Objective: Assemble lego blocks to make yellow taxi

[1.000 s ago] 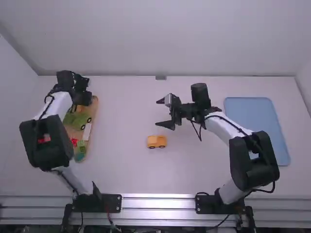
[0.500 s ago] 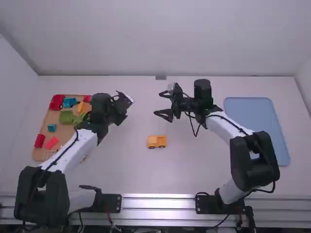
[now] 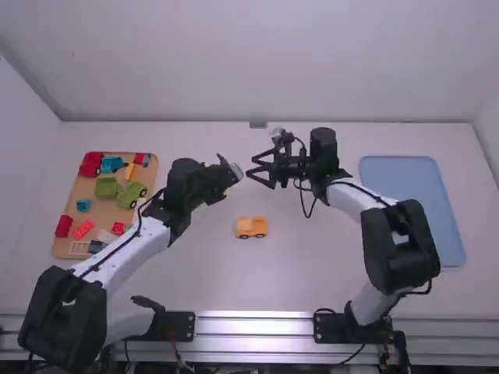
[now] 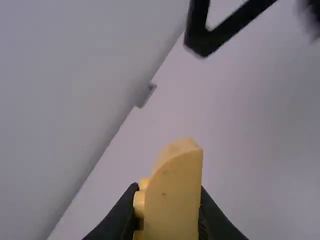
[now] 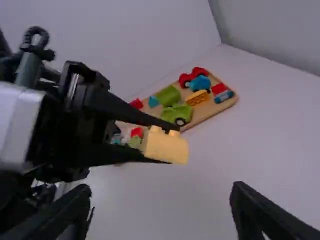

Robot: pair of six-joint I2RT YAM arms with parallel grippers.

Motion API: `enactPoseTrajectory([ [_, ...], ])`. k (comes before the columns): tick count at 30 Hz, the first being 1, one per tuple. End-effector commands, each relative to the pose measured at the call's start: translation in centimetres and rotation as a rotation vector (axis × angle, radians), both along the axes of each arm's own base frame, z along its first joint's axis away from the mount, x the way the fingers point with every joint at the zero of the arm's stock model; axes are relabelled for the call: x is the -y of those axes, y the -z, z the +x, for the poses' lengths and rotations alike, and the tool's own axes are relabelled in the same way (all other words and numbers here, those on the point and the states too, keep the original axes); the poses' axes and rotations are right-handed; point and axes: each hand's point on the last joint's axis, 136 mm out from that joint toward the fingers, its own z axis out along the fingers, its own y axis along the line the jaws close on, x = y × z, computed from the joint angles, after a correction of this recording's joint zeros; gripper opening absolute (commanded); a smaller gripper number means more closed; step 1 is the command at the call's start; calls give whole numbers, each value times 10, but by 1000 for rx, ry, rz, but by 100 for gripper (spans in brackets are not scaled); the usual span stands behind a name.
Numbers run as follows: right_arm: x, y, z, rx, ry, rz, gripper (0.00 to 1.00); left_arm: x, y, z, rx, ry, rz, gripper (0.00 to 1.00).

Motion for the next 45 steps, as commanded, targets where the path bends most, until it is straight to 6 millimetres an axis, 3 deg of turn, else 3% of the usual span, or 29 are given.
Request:
enactPoseTrajectory([
  [1, -6, 4, 0, -95, -23, 24, 66, 10, -2, -6, 6, 52, -17, 2],
  [6, -8, 12, 7, -144, -23, 50, 52, 13, 3, -4, -3, 63, -23, 2],
  [16, -17, 16, 6, -173, -39, 66, 56, 17, 21, 6, -21, 62, -21, 2],
  [28, -25, 17, 4, -172, -31, 60, 47, 33, 15, 1, -7, 154, -70, 2],
  [37, -24, 18, 7, -177, -13, 56, 37, 33, 15, 1, -7, 156, -72, 2],
  [45, -28, 19, 6, -176, -13, 53, 37, 36, 16, -1, -11, 164, -70, 2],
])
